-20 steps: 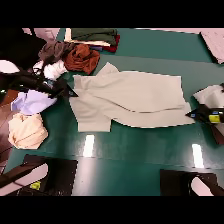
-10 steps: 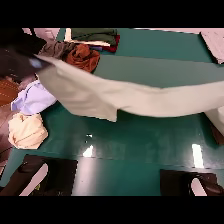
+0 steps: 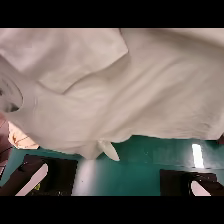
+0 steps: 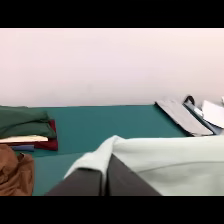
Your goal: Fold the shirts.
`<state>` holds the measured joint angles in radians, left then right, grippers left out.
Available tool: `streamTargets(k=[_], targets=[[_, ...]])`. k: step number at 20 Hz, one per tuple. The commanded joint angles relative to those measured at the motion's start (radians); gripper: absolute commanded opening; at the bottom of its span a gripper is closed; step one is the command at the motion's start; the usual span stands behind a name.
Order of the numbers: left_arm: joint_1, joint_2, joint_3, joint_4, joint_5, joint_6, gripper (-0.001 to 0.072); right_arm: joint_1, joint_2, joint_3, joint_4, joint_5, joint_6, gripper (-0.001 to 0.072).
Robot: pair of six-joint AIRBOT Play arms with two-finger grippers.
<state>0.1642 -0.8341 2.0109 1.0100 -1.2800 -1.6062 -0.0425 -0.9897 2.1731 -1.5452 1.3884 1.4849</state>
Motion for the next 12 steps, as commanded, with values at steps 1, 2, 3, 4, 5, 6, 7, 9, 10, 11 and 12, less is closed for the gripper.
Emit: streamTargets(k=[1, 2, 3, 4, 5, 6, 7, 9, 10, 11, 12], targets=[[0.001, -0.132, -0.034, 0.012, -0.056, 0.092, 0.0026, 0.017, -0.073, -0.106, -0.029, -0.115, -0.001, 0.0022], [0.001, -0.175, -0.084, 0.01, -0.08, 0.108, 0.0027, 0.0, -0.085, -0.217, -0.027, -0.148, 0.0, 0.0022], [0.001, -0.22, -0.152, -0.007, -0.086, 0.129, 0.0026, -0.027, -0.106, -0.306, -0.014, -0.166, 0.011, 0.0022], [0.001, -0.262, -0.225, -0.038, -0.077, 0.145, 0.0027, -0.054, -0.142, -0.386, 0.011, -0.167, 0.03, 0.0022], [-0.005, -0.307, -0.311, -0.08, -0.049, 0.172, 0.0027, -0.082, -0.182, -0.446, 0.046, -0.167, 0.039, 0.0022], [-0.022, -0.348, -0.388, -0.108, -0.008, 0.21, 0.0027, -0.112, -0.232, -0.497, 0.092, -0.176, 0.041, 0.0022], [-0.052, -0.395, -0.462, -0.113, 0.046, 0.257, 0.0027, -0.136, -0.285, -0.536, 0.143, -0.197, 0.041, 0.0022], [-0.111, -0.492, -0.559, -0.113, 0.158, 0.355, 0.0027, -0.165, -0.383, -0.587, 0.23, -0.253, 0.04, 0.0022], [-0.138, -0.54, -0.583, -0.113, 0.209, 0.392, 0.0027, -0.171, -0.435, -0.601, 0.264, -0.274, 0.04, 0.0022], [-0.162, -0.593, -0.588, -0.111, 0.251, 0.423, 0.0027, -0.171, -0.486, -0.602, 0.272, -0.286, 0.041, 0.0023], [-0.176, -0.637, -0.588, -0.112, 0.293, 0.442, 0.0027, -0.171, -0.537, -0.591, 0.27, -0.29, 0.04, 0.0022]])
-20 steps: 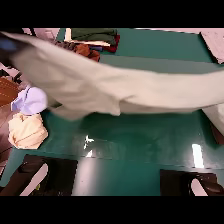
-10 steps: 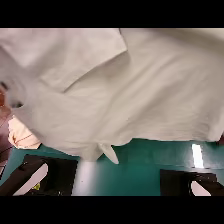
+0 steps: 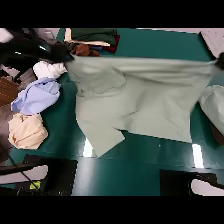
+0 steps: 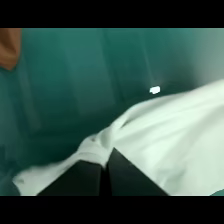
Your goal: Fold the shirts.
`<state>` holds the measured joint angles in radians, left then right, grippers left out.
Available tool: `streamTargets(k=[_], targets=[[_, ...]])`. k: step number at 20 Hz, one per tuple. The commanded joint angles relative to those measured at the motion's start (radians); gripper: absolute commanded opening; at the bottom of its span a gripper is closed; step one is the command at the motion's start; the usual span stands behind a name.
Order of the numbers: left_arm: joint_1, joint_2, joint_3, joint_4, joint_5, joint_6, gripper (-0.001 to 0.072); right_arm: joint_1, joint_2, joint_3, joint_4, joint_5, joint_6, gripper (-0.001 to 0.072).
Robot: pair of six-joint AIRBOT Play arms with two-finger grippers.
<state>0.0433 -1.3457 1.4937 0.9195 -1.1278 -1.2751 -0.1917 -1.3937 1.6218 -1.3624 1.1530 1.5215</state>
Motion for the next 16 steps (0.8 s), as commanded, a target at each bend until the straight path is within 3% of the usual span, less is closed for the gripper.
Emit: streamTargets(k=[1, 6, 11, 16], targets=[[-0.068, -0.167, -0.071, -0.022, 0.183, 0.126, 0.0027, -0.021, -0.177, -0.025, 0.087, -0.05, 0.004, 0.0022], [-0.074, -0.238, -0.07, -0.022, 0.31, 0.198, 0.0027, -0.032, -0.358, 0.145, 0.059, 0.012, 0.004, 0.0023], [-0.074, -0.244, -0.069, 0.053, 0.23, 0.236, 0.0027, -0.032, -0.448, 0.249, 0.05, 0.197, 0.003, 0.0023], [-0.074, -0.248, -0.087, 0.086, 0.171, 0.235, 0.0028, -0.032, -0.448, 0.165, 0.051, 0.212, 0.004, 0.0035]])
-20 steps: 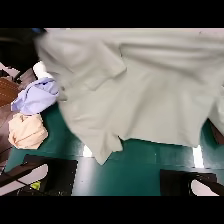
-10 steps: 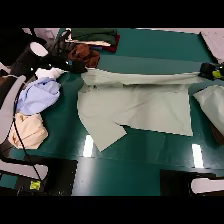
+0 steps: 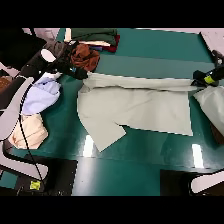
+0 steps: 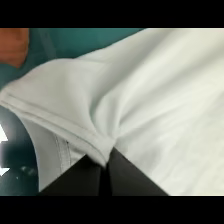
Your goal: Fold the shirts.
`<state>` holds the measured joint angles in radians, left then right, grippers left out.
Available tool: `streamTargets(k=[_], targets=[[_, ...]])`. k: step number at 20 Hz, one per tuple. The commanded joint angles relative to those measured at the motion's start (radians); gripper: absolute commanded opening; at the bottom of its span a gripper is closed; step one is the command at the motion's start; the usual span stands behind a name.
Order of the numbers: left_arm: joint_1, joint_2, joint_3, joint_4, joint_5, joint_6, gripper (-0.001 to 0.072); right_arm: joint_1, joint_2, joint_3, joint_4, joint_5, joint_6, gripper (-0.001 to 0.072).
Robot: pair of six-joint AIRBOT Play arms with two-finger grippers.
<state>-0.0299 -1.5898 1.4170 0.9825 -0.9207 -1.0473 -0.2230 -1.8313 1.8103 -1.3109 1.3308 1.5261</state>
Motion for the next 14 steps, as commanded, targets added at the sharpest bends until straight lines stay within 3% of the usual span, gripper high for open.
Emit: streamTargets(k=[1, 2, 3, 5, 7, 9, 11, 14], targets=[[0.0, -0.004, -0.012, 0.024, -0.056, 0.006, 0.0079, -0.001, -0.011, -0.025, -0.001, 0.042, 0.0, 0.0289], [0.0, -0.001, -0.012, 0.029, -0.073, -0.039, 0.0553, -0.001, -0.005, -0.024, -0.003, 0.062, -0.001, 0.072], [0.004, 0.003, -0.006, 0.075, -0.108, -0.14, 0.0692, -0.003, 0.01, -0.024, -0.011, 0.095, -0.014, 0.0708], [0.035, 0.024, 0.013, 0.144, -0.264, -0.275, 0.0706, -0.006, 0.05, -0.024, -0.033, 0.154, -0.012, 0.0706], [0.087, 0.057, -0.003, 0.153, -0.402, -0.317, 0.0585, -0.013, 0.111, -0.056, -0.018, 0.167, -0.011, 0.0703], [0.15, 0.138, -0.113, 0.148, -0.432, -0.37, 0.0583, -0.026, 0.196, -0.163, -0.011, 0.148, -0.008, 0.0703], [0.211, 0.248, -0.28, 0.096, -0.432, -0.378, 0.0583, -0.062, 0.285, -0.311, 0.089, 0.135, -0.019, 0.0703], [0.31, 0.376, -0.534, -0.126, -0.464, -0.364, 0.0583, -0.119, 0.407, -0.521, 0.233, 0.075, -0.087, 0.0702]])
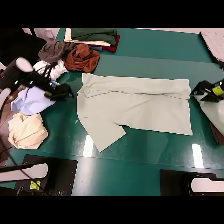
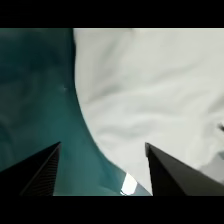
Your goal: Fold the shirts.
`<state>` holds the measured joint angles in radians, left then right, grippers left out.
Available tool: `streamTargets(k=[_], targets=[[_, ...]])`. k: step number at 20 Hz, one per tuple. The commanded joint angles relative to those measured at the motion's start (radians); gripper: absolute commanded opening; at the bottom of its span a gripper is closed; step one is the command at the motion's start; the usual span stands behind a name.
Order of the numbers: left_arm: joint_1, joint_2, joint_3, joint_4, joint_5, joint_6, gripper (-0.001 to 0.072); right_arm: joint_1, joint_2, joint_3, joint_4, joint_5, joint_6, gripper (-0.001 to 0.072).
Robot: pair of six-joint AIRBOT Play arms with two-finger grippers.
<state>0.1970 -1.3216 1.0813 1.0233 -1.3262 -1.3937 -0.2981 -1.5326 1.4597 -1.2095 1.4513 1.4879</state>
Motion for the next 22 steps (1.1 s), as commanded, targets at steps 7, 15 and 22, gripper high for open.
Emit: streamTargets(k=[7, 15, 22], targets=[[0.074, 0.111, -0.465, -0.257, 0.093, 0.037, 0.0584, -0.046, 0.317, -0.389, 0.169, -0.168, -0.084, 0.0702], [-0.21, 0.111, -0.491, -0.3, 0.215, -0.042, 0.0584, -0.047, 0.388, -0.395, 0.161, -0.227, -0.084, 0.0701], [-0.331, 0.111, -0.493, -0.426, 0.245, -0.04, 0.0584, -0.054, 0.387, -0.394, 0.159, -0.261, -0.084, 0.0701]])
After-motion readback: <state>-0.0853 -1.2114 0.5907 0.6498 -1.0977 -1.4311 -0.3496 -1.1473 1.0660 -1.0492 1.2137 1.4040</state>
